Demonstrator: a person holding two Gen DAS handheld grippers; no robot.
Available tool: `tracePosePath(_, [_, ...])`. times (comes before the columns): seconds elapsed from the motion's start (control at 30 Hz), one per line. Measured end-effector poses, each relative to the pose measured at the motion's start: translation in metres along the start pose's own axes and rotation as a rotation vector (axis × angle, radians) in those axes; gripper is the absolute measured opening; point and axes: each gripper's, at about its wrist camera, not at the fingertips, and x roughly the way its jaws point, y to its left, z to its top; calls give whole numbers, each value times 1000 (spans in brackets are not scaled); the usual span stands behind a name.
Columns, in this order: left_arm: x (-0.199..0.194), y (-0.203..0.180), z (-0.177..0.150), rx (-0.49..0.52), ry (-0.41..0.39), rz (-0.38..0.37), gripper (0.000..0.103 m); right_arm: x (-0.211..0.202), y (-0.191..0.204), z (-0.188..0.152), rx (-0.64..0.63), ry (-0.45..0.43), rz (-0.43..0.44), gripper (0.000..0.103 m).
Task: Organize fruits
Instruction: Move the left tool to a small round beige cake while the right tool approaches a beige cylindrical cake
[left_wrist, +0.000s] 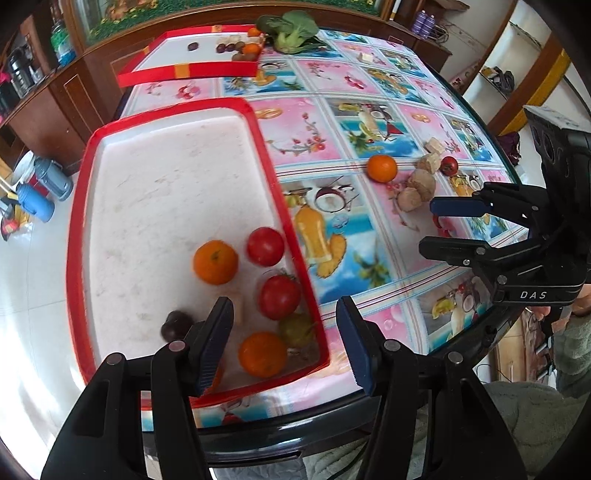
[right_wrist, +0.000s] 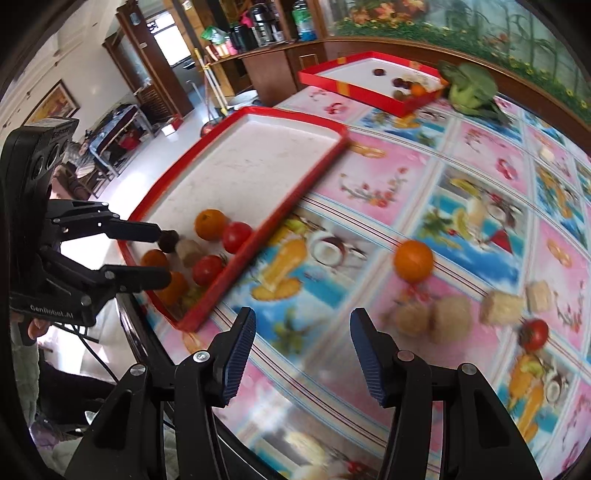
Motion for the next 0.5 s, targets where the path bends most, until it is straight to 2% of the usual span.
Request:
tracePosePath(0.3, [9, -37, 20, 61, -21, -9, 57, -31, -55, -31, 136, -48, -79, 56])
tracePosePath(0.5, [16, -61, 28, 97, -59, 36, 57, -47, -80, -50, 194, -95, -136, 56])
